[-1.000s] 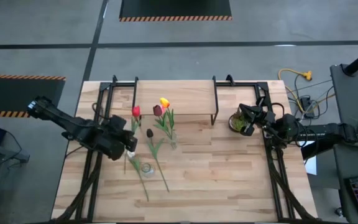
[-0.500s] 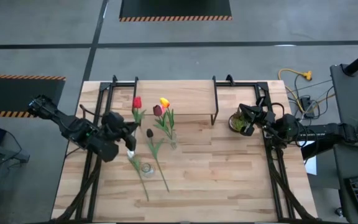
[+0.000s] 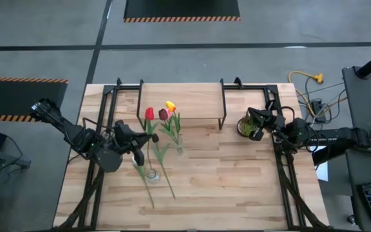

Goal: Pick and place flowers into a vace then onto a shelf
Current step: Put the red flower into the bottom transparent vase

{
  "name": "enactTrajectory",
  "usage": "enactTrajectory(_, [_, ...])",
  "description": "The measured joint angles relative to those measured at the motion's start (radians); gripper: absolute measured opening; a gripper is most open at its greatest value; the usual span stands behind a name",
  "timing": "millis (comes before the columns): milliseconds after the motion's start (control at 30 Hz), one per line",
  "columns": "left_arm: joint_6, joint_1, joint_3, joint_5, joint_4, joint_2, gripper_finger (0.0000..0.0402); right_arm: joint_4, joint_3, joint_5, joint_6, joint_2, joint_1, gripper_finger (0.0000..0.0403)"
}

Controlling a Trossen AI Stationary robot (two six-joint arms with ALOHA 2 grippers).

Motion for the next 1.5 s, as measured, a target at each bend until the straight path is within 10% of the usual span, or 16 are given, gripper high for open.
enactTrajectory(1500, [0.125,-0.189,-0.057,-0.024,0.161,0.074,0.0,0.0,0.0,0.0,0.019,0.002,0.0,0.0008])
